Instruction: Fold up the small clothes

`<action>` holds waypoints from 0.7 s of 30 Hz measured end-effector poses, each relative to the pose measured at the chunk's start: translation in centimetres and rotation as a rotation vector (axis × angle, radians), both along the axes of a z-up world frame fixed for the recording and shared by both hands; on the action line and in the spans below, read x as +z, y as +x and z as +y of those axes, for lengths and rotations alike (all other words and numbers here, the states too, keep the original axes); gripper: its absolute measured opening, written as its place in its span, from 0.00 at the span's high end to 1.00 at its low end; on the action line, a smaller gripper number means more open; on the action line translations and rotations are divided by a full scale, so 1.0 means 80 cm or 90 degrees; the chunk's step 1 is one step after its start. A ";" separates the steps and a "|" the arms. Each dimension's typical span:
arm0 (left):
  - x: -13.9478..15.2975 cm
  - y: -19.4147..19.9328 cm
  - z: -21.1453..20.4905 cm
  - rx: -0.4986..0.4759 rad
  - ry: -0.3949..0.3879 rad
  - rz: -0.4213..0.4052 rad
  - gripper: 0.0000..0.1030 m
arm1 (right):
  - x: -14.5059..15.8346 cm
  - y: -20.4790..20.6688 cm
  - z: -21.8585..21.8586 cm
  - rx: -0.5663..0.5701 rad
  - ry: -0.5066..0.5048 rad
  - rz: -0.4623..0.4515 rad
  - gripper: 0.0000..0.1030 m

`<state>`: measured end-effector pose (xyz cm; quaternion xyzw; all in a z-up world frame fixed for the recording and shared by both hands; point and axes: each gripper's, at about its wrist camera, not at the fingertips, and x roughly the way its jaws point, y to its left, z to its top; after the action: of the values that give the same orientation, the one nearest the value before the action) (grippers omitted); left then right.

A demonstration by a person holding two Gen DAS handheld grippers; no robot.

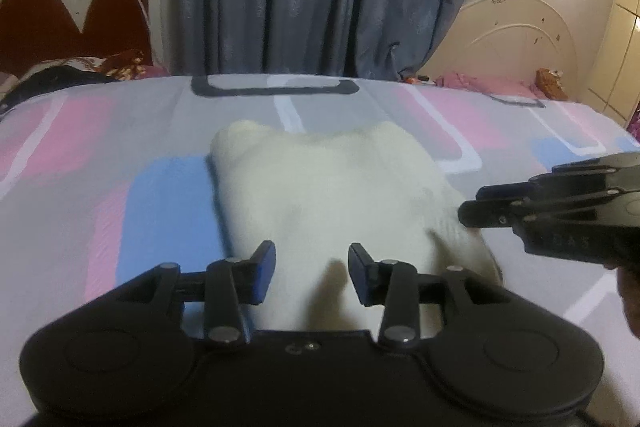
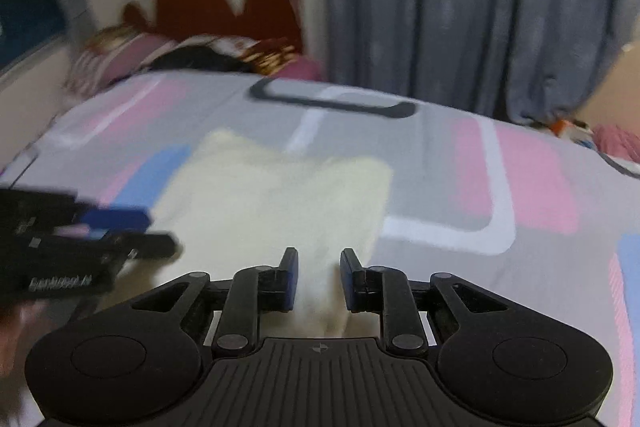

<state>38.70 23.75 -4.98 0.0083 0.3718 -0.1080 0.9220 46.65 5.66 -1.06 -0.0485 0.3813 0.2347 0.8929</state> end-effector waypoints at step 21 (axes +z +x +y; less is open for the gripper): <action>-0.025 -0.078 -0.003 0.132 0.041 0.040 0.49 | -0.063 -0.059 -0.020 -0.049 -0.040 0.074 0.79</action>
<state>32.48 23.49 -7.00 -0.0043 0.4029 -0.0006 0.9152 41.91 4.08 -6.10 -0.0484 0.4410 0.1908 0.8757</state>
